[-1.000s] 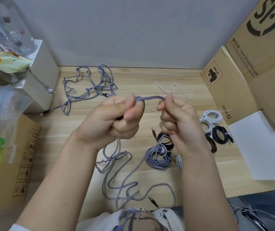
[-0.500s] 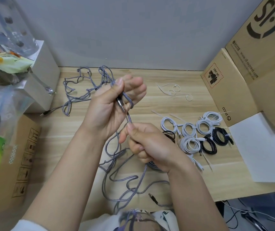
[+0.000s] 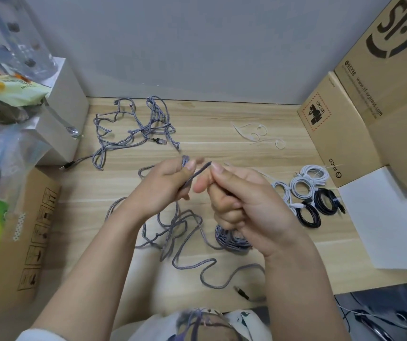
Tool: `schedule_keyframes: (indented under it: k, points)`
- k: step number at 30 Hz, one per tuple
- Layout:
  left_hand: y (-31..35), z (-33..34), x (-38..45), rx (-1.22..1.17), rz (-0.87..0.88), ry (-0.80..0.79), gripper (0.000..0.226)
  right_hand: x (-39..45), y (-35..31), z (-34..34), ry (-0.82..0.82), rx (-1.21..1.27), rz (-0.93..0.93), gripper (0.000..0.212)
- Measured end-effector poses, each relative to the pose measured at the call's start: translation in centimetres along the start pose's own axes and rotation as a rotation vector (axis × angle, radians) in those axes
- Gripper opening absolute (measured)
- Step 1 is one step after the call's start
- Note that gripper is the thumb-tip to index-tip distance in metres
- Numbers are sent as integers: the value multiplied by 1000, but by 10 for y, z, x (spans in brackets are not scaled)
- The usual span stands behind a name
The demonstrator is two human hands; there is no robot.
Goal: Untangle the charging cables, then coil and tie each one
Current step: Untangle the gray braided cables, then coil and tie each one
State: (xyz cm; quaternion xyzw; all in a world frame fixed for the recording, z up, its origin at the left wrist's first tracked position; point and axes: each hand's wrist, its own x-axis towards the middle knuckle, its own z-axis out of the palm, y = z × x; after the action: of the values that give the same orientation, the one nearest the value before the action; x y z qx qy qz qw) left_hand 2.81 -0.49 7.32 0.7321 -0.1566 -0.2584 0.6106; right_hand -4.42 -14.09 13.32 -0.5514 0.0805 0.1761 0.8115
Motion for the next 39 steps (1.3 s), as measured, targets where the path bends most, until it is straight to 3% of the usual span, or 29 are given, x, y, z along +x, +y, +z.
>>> schedule_keyframes:
  k: [3,7,10,13,18,20,24,28,30,34,39]
  points:
    - [4,-1,-3,-81,-23,-172,56,0,-2,-3,138,-95,-56,31]
    - [4,-9,-6,-220,-80,-468,58,2,-1,-12,263,-137,-145,33]
    - [0,-12,-5,-276,-76,-643,43,4,1,-17,337,-136,-202,32]
    - [4,-16,-8,-522,30,-798,27,7,4,-20,396,-135,-247,33]
    - [19,-13,-5,-903,255,-995,29,12,9,-16,337,-82,-250,35]
    - [26,-11,-7,-1089,305,-900,29,14,12,-15,242,8,-181,31]
    - [32,-15,-6,-1318,257,-405,27,17,22,-14,101,-57,27,32]
    - [32,-14,-3,-1244,158,-23,42,16,27,-5,45,-218,144,35]
    - [31,-8,7,-1066,216,107,45,16,25,-3,63,-319,163,37]
    - [21,5,12,-767,265,146,37,13,23,2,64,-501,187,28]
    - [16,-1,9,-434,273,-19,30,9,18,5,35,-490,191,23]
